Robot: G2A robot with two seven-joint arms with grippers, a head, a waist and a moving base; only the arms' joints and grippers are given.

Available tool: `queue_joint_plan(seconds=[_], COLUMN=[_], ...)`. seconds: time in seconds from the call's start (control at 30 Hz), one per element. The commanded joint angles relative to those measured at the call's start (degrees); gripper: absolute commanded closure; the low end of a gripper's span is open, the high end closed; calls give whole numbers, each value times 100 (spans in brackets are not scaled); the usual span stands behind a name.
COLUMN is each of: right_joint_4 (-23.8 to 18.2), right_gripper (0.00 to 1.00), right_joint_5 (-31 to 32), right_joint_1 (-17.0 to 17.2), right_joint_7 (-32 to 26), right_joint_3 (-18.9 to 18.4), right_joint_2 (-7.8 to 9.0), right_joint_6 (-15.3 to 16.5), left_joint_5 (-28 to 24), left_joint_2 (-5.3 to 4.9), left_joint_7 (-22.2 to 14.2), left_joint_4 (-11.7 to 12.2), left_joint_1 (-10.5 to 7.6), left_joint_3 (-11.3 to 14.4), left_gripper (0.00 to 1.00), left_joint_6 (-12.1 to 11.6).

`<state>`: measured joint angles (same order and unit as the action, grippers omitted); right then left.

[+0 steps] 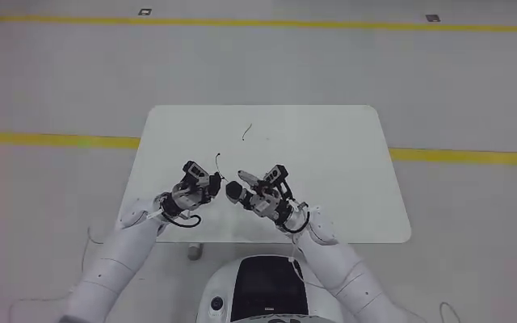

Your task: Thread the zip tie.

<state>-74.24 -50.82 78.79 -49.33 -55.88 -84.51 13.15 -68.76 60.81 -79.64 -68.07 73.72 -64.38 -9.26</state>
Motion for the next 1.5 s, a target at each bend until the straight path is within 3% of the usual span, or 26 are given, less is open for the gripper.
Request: queue_joint_plan(seconds=[0.0, 0.7, 0.87, 1.47], right_joint_4=[36, 153, 163, 84], right_gripper=[69, 91, 100, 100], right_joint_5=[8, 123, 127, 125], right_joint_1=[-35, -151, -160, -39], right_joint_7=[2, 70, 86, 150], right_joint_3=[35, 184, 183, -108], right_joint_2=[-9, -52, -53, 18], right_joint_6=[4, 241, 250, 359], left_joint_5=[0, 0, 0, 0], left_joint_2=[0, 0, 0, 0], left_joint_7=[0, 0, 0, 0], left_joint_4=[0, 0, 0, 0], left_joint_1=[0, 0, 0, 0], left_joint_3=[0, 0, 0, 0], left_gripper=[100, 100, 100, 100], left_joint_6=[0, 0, 0, 0])
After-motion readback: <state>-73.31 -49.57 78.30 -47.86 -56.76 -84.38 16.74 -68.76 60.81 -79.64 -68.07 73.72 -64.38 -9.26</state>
